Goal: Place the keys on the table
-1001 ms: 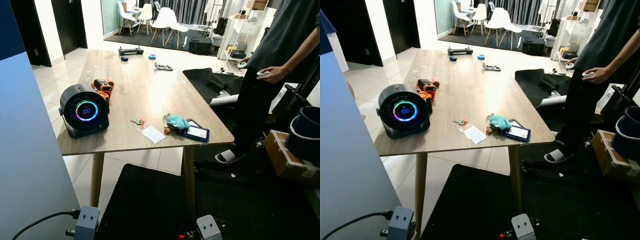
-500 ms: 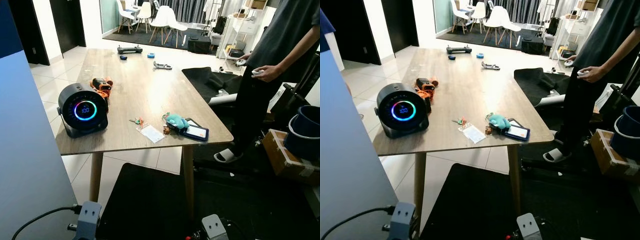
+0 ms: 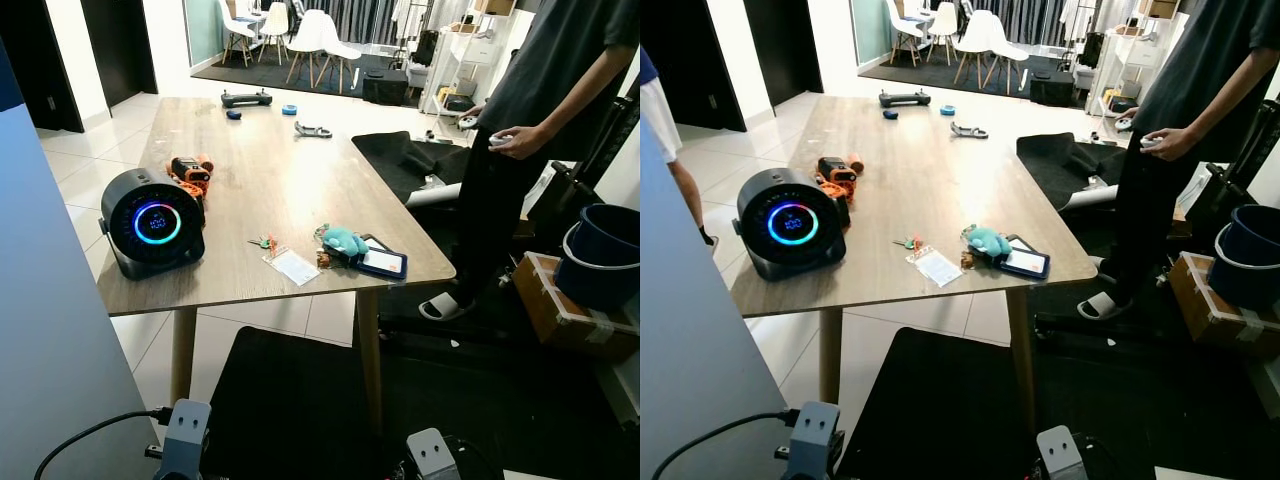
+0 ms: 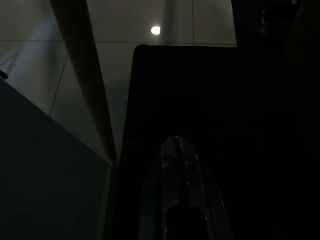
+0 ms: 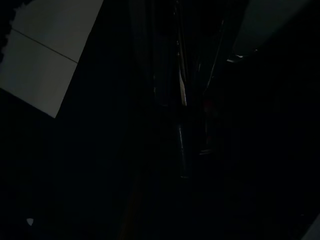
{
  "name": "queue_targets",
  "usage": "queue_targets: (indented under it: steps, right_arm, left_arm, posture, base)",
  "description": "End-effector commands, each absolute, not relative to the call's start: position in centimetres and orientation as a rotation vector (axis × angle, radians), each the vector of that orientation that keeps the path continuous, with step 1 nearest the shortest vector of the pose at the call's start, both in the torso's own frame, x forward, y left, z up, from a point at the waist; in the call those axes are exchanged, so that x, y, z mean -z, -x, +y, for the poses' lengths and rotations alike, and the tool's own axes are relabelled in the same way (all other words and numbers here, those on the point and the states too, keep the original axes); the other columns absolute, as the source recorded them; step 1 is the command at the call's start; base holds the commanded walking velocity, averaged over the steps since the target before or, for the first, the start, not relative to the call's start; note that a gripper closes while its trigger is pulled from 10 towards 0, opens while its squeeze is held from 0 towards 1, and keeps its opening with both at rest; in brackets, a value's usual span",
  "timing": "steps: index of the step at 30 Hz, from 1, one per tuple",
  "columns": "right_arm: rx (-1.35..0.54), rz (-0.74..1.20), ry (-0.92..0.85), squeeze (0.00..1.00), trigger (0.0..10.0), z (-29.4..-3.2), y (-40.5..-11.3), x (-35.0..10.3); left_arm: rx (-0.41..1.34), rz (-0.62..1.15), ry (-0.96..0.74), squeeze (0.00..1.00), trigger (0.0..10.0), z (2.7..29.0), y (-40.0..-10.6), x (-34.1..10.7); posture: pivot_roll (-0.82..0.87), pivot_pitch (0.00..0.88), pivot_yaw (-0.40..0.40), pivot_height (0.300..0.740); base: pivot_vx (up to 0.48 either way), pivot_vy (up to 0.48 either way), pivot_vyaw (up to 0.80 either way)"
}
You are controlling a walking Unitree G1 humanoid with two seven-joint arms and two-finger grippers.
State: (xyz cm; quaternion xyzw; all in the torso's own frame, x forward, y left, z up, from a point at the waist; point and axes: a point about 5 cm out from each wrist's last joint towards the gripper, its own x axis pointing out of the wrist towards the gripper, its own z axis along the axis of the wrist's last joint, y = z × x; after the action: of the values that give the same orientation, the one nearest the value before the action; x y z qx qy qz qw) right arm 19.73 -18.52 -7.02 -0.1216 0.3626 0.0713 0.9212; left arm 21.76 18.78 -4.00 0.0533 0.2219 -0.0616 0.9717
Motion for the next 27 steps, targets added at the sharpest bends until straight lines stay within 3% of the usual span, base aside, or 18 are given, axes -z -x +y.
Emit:
queue_targets:
  steps: [1,18,27]
  right_arm:
    - [-0.131,0.730,0.243,0.00,10.0,-18.70,-19.97,6.83]
    - [-0.134,0.730,0.250,0.00,10.0,-18.86,-20.08,6.76]
    - [-0.136,0.730,0.248,0.00,10.0,-18.69,-20.08,6.78]
  left_arm:
    - [0.127,0.458,-0.101,0.00,10.0,18.53,-21.61,4.21]
    - [0.134,0.443,-0.107,0.00,10.0,18.27,-21.83,4.04]
    - [0.135,0.440,-0.114,0.00,10.0,18.48,-21.75,4.01]
  posture:
    - [0.09,0.017,-0.050,0.740]
    - [0.09,0.012,-0.053,0.740]
    - [0.09,0.016,-0.054,0.740]
  base:
    - [0.000,0.000,0.00]
    - [0.000,0.000,0.00]
    - [0.000,-0.406,0.00]
